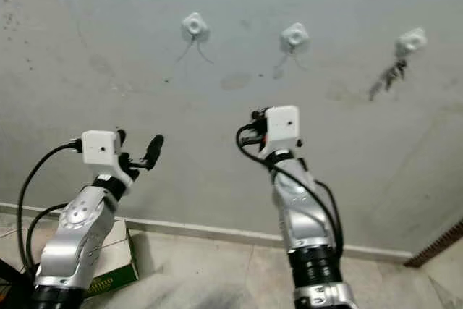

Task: Hang keys on a hook

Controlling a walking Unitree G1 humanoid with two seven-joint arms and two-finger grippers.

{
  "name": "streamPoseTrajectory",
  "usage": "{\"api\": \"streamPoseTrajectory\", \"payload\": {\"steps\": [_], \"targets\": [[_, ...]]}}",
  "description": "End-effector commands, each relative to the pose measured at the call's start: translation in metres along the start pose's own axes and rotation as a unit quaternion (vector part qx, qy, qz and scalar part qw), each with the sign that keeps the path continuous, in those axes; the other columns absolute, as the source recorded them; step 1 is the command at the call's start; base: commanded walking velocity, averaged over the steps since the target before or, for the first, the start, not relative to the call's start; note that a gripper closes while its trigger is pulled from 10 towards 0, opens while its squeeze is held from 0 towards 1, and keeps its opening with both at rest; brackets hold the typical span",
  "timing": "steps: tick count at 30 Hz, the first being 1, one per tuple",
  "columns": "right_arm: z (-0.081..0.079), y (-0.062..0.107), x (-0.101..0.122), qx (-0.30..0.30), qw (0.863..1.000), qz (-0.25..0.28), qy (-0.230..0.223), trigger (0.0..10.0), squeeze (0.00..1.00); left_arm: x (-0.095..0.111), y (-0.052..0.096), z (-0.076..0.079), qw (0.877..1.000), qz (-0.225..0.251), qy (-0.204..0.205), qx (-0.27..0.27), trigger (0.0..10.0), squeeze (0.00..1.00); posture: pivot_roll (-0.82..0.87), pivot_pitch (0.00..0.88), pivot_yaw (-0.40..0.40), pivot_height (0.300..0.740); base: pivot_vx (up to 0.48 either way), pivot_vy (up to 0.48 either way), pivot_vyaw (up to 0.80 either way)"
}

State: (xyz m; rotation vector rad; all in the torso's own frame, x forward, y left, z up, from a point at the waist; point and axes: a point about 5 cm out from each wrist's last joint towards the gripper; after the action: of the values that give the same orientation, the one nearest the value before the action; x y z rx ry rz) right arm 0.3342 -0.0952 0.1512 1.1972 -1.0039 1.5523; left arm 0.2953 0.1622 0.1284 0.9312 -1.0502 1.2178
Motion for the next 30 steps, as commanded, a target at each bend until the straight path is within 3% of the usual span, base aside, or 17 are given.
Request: {"api": "streamPoseTrajectory", "payload": {"steps": [1,19,22,30], "targets": [[0.011,0.0,0.001,-0.016,1.0,0.001,0.006,10.0,0.0,0.0,-0.001,0.006,1.0,0.002,-0.004,-0.011,10.0,0.0,0.07,0.0,0.004,0.74,0.0,0.0,0.0],[0.014,-0.002,0.001,-0.022,1.0,-0.001,0.009,10.0,0.0,0.001,-0.002,0.009,1.0,0.009,0.0,-0.017,10.0,0.0,0.07,0.0,0.0,0.74,0.207,-0.342,0.0],[0.014,-0.002,0.001,-0.02,1.0,-0.001,0.01,10.0,0.0,0.002,-0.002,0.009,1.0,0.013,0.013,-0.014,10.0,0.0,0.07,0.0,-0.002,0.74,0.0,0.0,0.0],[0.007,0.003,0.006,-0.001,1.0,0.015,0.013,10.0,0.0,0.013,0.001,0.009,0.999,0.044,-0.007,-0.006,10.0,0.0,0.08,0.0,-0.008,0.74,0.0,0.0,0.0]]}}
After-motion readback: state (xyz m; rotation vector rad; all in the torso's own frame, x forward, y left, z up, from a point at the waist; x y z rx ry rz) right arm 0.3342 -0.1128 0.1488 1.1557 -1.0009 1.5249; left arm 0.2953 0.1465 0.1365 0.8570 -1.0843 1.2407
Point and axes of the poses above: a point about 5 cm out from each wrist's last joint towards the gripper, its own y axis pointing back from the gripper into the wrist, its own x axis along the axis of the wrist's last joint, z = x × y, and after that the axes turned 11 degrees about y, right-handed
